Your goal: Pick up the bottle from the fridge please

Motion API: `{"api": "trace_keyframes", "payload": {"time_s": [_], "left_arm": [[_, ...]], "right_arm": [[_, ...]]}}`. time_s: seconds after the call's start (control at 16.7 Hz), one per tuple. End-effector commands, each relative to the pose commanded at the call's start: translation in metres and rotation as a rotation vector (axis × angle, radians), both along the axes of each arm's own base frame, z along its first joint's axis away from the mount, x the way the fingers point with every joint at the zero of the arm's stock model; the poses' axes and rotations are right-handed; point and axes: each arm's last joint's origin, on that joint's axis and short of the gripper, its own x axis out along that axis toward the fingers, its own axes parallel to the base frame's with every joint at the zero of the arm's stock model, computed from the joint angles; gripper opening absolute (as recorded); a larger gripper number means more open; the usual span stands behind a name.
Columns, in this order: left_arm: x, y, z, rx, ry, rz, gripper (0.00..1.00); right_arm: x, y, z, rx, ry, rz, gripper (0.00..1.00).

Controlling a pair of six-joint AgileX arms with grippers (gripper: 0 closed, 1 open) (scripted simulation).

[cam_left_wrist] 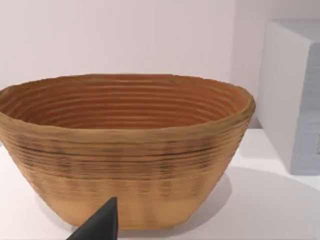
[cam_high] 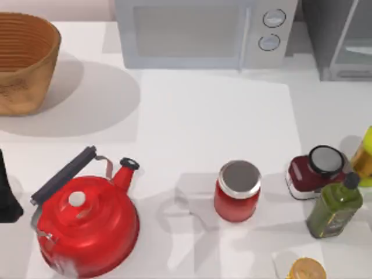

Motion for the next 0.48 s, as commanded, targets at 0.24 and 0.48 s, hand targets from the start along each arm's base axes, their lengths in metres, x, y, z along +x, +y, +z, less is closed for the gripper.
{"api": "trace_keyframes", "payload": {"time_s": [0.24,0.48], "left_arm": [[0.000,0.000,0.000,0.000,0.000,0.000,1.00],[0.000,0.000,0.000,0.000,0.000,0.000,1.00]], "right_arm": [[0.001,-0.001,0.003,-0.001,-0.007,0.003,1.00],[0.013,-0.006,0.015,-0.007,-0.040,0.010,1.00]]}}
